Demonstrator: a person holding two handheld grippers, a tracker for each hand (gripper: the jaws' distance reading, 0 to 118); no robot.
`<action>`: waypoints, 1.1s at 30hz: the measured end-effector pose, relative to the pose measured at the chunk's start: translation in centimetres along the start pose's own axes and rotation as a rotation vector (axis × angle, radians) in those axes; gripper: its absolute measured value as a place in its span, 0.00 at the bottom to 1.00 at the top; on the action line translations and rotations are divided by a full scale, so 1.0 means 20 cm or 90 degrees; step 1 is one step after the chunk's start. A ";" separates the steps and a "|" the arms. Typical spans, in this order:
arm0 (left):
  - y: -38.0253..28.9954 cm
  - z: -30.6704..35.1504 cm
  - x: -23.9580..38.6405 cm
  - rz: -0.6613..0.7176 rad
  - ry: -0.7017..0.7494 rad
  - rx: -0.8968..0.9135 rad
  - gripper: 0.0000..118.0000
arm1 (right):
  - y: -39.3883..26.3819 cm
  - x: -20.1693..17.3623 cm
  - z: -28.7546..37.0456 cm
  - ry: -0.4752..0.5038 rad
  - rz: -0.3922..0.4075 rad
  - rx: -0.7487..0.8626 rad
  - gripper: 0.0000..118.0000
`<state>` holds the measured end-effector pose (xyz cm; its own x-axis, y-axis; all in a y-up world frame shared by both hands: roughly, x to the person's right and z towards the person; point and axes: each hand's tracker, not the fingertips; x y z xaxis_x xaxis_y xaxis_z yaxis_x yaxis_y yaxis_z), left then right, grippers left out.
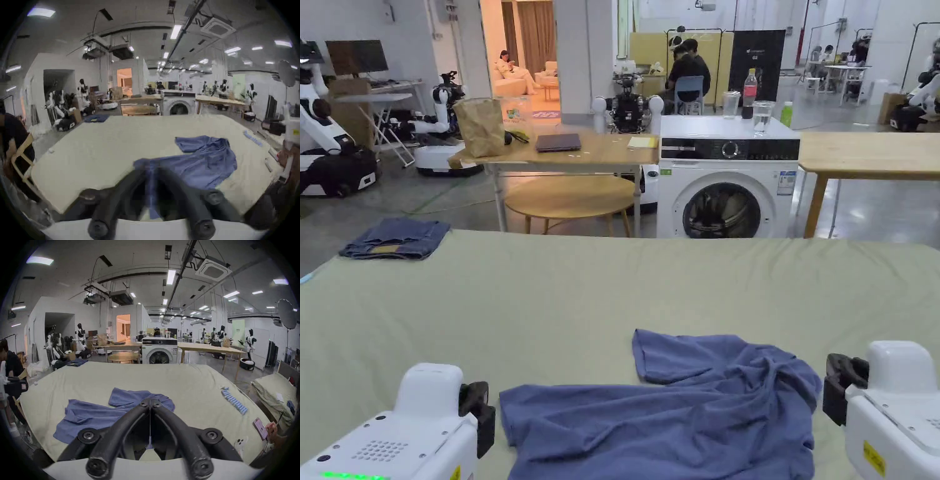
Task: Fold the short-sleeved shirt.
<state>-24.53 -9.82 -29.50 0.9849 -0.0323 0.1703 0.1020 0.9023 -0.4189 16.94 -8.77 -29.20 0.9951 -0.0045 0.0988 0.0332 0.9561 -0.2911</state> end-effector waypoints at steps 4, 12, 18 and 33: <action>0.00 -0.16 -0.07 0.037 -0.005 -0.051 0.00 | 0.00 0.00 0.01 -0.005 0.007 -0.002 0.00; 0.05 -1.02 -0.22 0.059 -0.015 -0.248 0.00 | -0.05 0.07 -0.12 -0.026 0.015 -0.026 0.00; 0.00 -1.56 -0.26 -0.008 0.059 -0.341 0.95 | -0.13 0.21 -0.28 -0.065 0.006 -0.070 0.00; 0.03 -1.50 -0.12 -0.055 0.015 -0.352 0.00 | -0.41 0.54 -0.79 0.008 -0.039 -0.294 0.10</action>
<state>-22.69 -22.02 -56.92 0.9718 -0.1117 0.2075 0.2347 0.5357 -0.8111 28.94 -21.38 -40.75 0.9909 -0.0628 0.1186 0.1271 0.7237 -0.6783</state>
